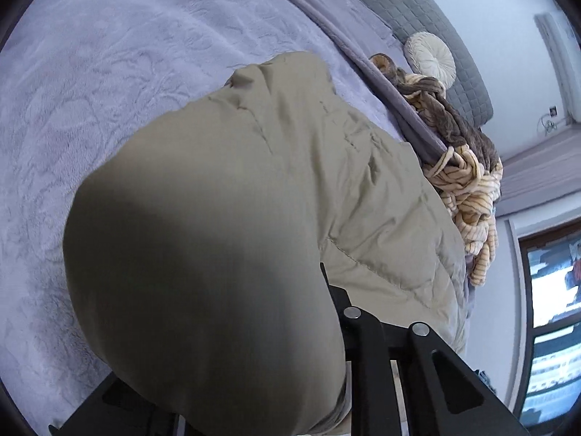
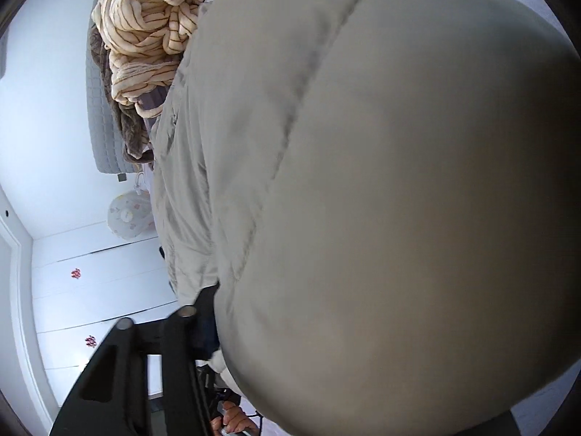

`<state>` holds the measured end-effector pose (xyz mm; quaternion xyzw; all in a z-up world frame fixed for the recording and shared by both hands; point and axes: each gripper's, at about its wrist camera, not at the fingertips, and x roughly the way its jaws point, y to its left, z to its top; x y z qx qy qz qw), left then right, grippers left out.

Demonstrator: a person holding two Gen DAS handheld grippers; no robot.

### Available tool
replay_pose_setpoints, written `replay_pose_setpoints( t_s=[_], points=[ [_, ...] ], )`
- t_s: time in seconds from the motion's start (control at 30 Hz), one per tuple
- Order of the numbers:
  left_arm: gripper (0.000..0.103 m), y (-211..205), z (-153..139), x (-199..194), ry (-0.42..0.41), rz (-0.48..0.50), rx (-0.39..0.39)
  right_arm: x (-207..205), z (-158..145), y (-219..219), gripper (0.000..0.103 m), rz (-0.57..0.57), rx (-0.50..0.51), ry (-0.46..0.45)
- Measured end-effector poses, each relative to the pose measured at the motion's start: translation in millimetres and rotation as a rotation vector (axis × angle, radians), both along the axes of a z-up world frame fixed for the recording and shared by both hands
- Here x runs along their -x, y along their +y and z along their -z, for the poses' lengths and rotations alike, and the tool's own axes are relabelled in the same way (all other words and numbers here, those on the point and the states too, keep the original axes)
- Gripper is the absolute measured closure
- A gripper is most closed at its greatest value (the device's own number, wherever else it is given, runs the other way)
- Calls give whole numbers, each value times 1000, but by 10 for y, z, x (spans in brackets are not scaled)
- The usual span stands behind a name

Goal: Fold large clothes

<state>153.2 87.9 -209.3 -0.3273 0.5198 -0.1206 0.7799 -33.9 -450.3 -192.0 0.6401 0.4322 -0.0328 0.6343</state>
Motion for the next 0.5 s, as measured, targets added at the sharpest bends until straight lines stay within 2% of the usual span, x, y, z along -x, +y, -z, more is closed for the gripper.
replay_pose_setpoints(
  t_s=[0.03, 0.1, 0.2, 0.33, 0.5],
  points=[
    [83, -28, -71, 16, -23, 24, -31, 10, -46, 11, 72, -7, 19, -10],
    [85, -56, -221, 55, -68, 67, -76, 38, -131, 33, 78, -16, 43, -26],
    [85, -52, -441, 125, -133, 130, -107, 126, -263, 48, 81, -19, 54, -53],
    [85, 21, -644, 289, -175, 205, -108, 349, -447, 123, 81, -27, 79, -65],
    [85, 185, -728, 598, -159, 273, -74, 783, -572, 301, 81, -10, 97, -36]
  ],
)
